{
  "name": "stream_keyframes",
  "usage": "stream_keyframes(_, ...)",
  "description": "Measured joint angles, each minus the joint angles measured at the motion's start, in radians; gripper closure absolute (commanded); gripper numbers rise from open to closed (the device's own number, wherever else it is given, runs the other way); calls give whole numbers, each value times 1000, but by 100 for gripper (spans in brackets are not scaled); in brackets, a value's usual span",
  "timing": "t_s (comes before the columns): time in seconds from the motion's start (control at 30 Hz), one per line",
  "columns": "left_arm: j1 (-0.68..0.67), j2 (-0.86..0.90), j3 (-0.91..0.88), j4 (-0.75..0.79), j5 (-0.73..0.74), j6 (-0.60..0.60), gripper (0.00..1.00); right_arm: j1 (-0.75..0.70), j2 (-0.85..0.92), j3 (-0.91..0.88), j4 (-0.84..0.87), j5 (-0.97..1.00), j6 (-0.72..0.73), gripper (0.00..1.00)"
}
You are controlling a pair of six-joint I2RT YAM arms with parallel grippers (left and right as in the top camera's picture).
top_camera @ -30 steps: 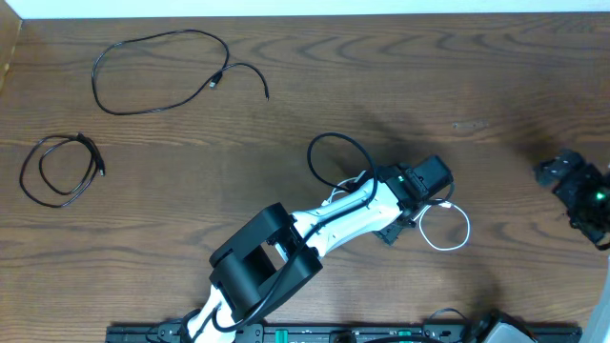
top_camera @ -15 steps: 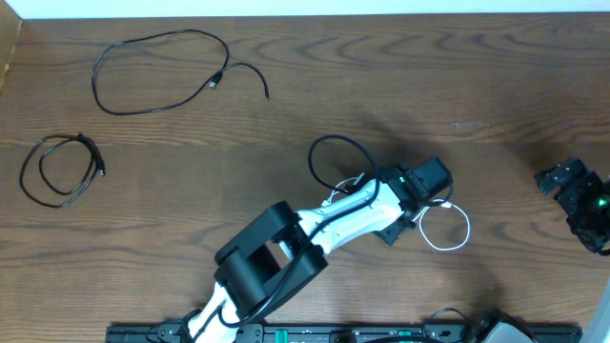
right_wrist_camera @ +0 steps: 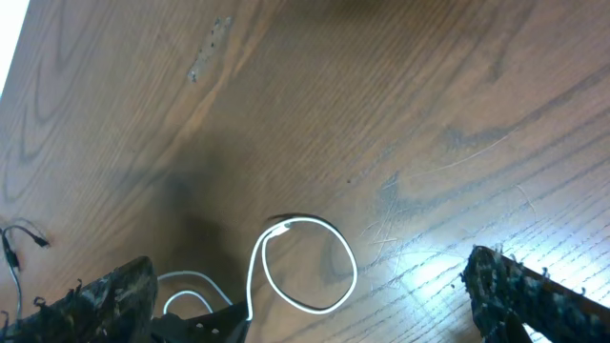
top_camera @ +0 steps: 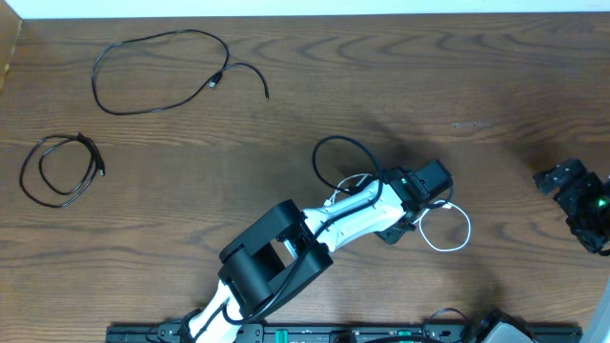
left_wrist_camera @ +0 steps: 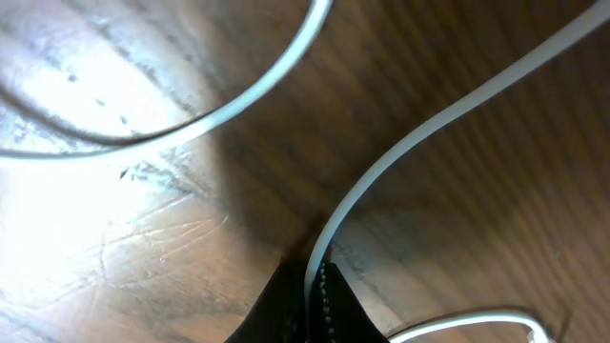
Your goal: Untangle cables
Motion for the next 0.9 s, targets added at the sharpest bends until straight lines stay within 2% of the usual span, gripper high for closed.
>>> stream_keyframes(0.17,43,-60,-16,-6,-2,158,93,0,0,0,0,0,0,1)
stream_keyframes(0.53,206,-617,-23,-6,-10,677,93,0,0,0,0,0,0,1)
stream_keyframes(0.9,562,-953,-23,-14,-18,900,93,0,0,0,0,0,0,1)
